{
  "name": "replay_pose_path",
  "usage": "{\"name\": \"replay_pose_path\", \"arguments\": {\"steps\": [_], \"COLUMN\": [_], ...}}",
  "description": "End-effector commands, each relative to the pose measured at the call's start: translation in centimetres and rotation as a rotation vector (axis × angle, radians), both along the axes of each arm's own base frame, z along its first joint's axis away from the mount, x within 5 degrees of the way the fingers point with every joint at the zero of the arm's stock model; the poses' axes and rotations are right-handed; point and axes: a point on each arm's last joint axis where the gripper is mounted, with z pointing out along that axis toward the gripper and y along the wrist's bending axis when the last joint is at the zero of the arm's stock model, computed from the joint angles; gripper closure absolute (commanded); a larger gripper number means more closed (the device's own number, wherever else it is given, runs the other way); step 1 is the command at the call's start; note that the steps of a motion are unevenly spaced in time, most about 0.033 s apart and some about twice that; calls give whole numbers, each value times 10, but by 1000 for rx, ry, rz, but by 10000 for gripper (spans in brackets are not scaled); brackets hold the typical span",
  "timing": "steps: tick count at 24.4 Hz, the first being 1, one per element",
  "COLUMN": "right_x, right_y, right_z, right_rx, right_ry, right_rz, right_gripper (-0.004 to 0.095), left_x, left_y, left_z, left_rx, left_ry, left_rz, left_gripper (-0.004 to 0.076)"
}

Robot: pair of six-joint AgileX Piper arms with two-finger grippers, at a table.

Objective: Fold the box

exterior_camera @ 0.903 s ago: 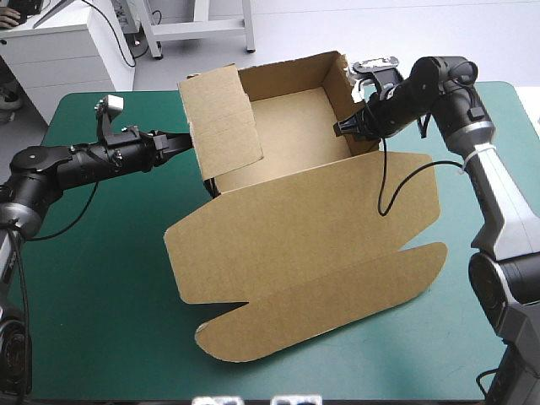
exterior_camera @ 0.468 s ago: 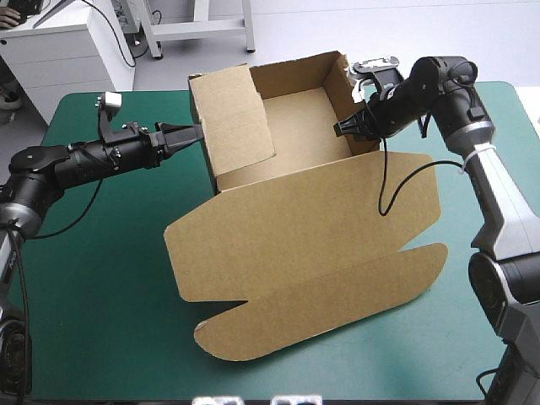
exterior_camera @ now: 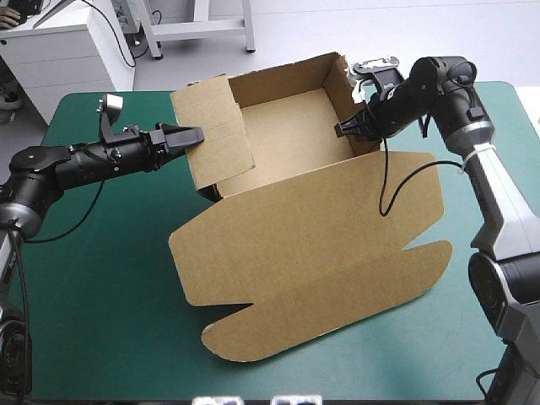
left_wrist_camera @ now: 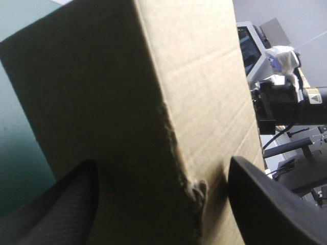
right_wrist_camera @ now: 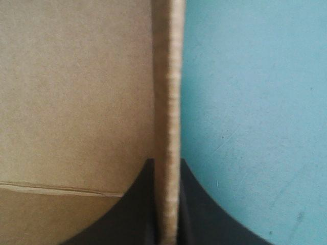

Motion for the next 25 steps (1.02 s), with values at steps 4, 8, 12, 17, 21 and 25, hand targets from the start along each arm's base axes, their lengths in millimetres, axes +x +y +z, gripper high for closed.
{"name": "replay_pose_path", "arguments": {"steps": [4,8,12,17,21,25], "right_x": [-15,-16,-18,-21,-28,-38], "right_y": [4,12,25,43,55,61], "right_z": [30,31,32,35,47,58], "right_rx": [1,-25,-54,-57,-33,-24], "right_ry": [-104,-137,-168,-215,-290,-337], "right_rz": [5,0,14,37,57,73], "right_gripper": [924,924,924,924,924,924], "left_x": [-24,-32,-36,-41,-41,-37], "left_y": [-21,-39,-54,-67,-68,-67], "left_z": [28,41,50,38,36,39], "left_rx": [48,197,256,382,406,328], "left_ry": [30,29,42,161,188,207], "left_rz": [-18,57,105,183,228,301], "left_gripper": [216,216,216,216,216,251]}}
